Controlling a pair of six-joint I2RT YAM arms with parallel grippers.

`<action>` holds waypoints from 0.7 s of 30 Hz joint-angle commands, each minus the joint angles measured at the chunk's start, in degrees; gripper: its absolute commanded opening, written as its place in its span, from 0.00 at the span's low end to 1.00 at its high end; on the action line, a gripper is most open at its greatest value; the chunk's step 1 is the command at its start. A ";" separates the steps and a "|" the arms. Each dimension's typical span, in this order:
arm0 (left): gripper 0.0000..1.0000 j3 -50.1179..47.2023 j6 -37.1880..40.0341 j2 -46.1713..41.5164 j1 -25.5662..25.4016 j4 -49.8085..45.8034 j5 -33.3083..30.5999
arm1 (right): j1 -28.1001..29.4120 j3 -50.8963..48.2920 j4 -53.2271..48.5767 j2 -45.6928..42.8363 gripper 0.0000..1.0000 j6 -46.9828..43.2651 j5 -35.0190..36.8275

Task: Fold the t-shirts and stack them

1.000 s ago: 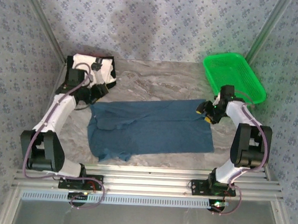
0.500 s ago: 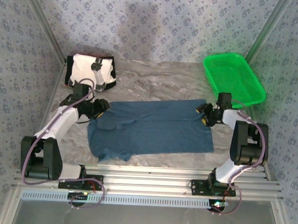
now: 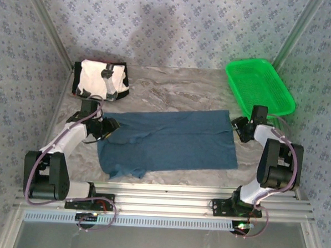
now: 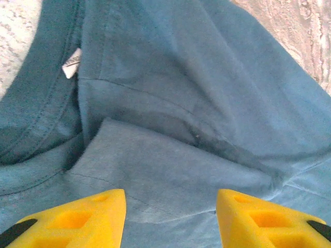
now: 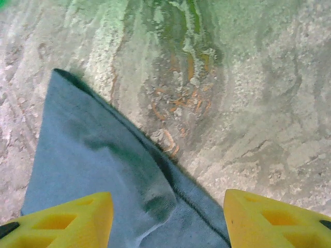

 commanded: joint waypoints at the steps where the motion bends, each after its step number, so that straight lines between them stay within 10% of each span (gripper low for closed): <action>1: 0.49 -0.23 0.23 -0.23 0.41 1.65 -0.13 | 0.27 -0.99 -1.09 -2.34 0.60 -0.75 -2.63; 21: 0.49 -2.07 0.85 -0.76 0.41 2.15 1.05 | 5.69 -7.06 18.35 2.96 0.61 14.30 -6.13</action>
